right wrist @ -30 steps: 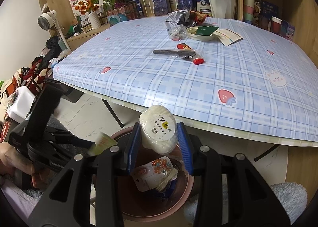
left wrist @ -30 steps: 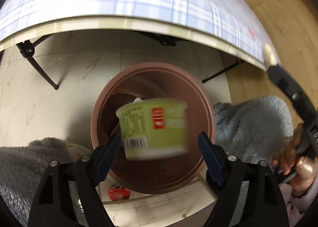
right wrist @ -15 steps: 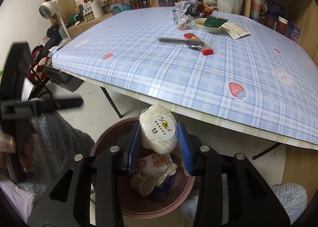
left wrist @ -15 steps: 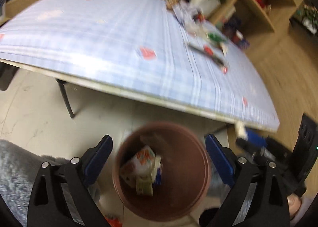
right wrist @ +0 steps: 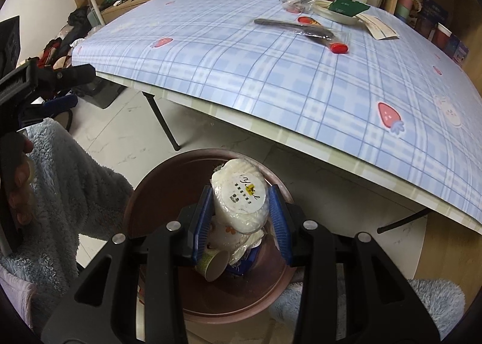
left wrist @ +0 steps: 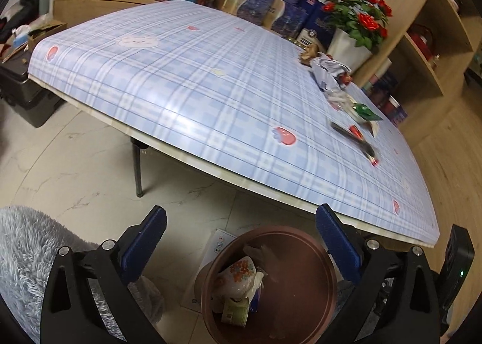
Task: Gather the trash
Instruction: 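Open the left gripper to drop the green cup while the right drops the white packet, then move both tools back over the table toward the remaining trash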
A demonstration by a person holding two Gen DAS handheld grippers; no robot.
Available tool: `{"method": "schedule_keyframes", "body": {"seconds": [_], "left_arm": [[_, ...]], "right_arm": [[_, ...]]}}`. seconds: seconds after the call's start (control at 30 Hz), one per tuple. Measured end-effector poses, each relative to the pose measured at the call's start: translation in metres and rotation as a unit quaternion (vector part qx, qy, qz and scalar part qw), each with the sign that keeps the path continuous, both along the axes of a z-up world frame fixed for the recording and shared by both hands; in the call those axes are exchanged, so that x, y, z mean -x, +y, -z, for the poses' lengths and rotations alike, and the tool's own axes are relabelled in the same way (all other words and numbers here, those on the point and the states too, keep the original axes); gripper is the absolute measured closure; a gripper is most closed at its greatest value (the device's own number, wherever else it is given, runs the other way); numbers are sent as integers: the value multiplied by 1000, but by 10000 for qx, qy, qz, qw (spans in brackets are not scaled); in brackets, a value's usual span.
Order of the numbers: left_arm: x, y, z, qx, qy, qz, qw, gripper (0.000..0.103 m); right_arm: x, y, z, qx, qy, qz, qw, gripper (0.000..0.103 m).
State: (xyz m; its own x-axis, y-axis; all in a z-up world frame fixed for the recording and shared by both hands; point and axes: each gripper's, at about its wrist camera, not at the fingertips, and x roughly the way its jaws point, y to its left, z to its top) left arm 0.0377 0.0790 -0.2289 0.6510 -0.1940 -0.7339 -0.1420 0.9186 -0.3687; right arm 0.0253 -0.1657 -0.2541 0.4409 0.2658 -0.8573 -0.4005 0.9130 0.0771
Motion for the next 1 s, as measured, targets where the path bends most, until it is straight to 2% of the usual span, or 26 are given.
{"method": "schedule_keyframes", "body": {"seconds": [0.13, 0.5, 0.57, 0.73, 0.87, 1.0], "left_arm": [[0, 1, 1, -25, 10, -29, 10000, 6], [-2, -4, 3, -151, 56, 57, 9999, 6], [-2, -4, 2, -159, 39, 57, 9998, 6], [-2, -5, 2, -192, 35, 78, 9998, 6], [-1, -6, 1, -216, -3, 95, 9997, 6], [-1, -7, 0, -236, -24, 117, 9996, 6]], "right_arm": [[4, 6, -3, 19, -145, -148, 9998, 63], [5, 9, -1, 69, -85, -211, 9997, 61], [6, 8, -3, 58, -138, -207, 9997, 47], [6, 4, -9, 41, -288, -97, 9995, 33], [5, 0, -13, 128, -459, 123, 9988, 14], [4, -6, -20, 157, -723, 382, 9965, 6]]}}
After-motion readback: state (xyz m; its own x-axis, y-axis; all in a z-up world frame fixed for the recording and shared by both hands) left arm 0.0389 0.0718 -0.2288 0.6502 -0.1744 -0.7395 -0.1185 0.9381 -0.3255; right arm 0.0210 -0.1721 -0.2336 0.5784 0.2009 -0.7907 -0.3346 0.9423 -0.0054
